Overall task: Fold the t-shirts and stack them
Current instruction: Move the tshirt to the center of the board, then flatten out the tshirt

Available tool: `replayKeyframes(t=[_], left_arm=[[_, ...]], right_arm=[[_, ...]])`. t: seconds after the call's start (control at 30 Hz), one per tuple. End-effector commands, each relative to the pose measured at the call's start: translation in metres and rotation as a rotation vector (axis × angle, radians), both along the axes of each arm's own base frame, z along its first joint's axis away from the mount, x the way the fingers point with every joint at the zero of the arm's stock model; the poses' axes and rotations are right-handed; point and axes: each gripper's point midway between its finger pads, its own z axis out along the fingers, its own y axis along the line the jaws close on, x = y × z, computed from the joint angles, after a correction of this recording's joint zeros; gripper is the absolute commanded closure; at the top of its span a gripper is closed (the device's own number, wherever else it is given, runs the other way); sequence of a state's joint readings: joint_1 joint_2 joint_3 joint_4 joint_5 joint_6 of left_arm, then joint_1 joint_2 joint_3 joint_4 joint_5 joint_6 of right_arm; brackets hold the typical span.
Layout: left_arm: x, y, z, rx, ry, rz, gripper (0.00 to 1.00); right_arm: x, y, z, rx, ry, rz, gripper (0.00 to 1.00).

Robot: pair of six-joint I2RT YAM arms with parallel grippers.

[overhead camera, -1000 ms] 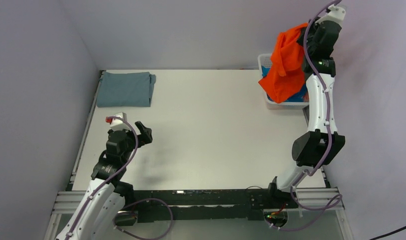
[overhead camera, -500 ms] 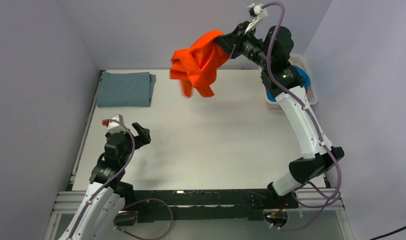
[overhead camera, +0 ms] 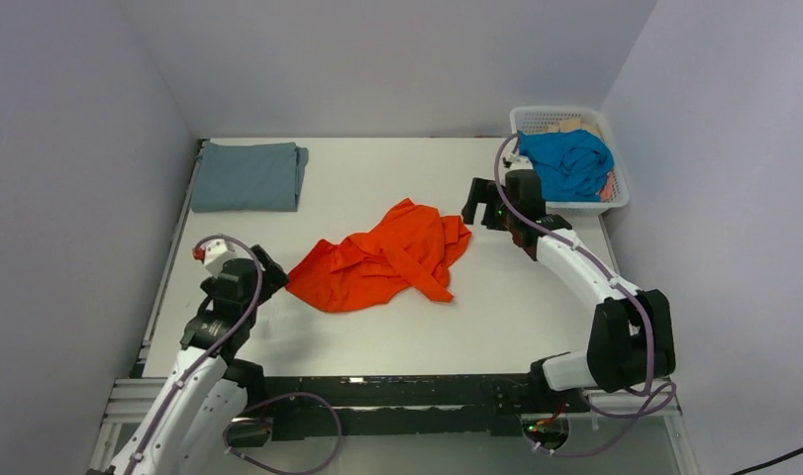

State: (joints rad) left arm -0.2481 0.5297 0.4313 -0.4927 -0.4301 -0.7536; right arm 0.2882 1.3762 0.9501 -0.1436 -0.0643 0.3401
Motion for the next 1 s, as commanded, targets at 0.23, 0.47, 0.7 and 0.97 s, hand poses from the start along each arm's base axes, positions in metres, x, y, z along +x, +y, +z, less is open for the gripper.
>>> replayKeyframes(t=[0.23, 0.47, 0.7, 0.97], left_arm=[[0.042, -0.052, -0.036, -0.057, 0.231, -0.213, 0.0], [0.061, -0.072, -0.072, -0.082, 0.356, -0.282, 0.01], [0.067, -0.09, -0.106, -0.144, 0.467, -0.332, 0.06], [0.079, -0.098, -0.122, -0.154, 0.503, -0.353, 1.0]], right_arm=[[-0.035, 0.018, 0.002, -0.073, -0.049, 0.081, 0.0], [-0.086, 0.049, -0.037, -0.064, 0.075, 0.231, 0.0], [-0.113, 0.048, -0.057, -0.048, 0.167, 0.25, 0.01], [-0.132, 0.064, -0.093, -0.16, 0.272, 0.34, 0.08]])
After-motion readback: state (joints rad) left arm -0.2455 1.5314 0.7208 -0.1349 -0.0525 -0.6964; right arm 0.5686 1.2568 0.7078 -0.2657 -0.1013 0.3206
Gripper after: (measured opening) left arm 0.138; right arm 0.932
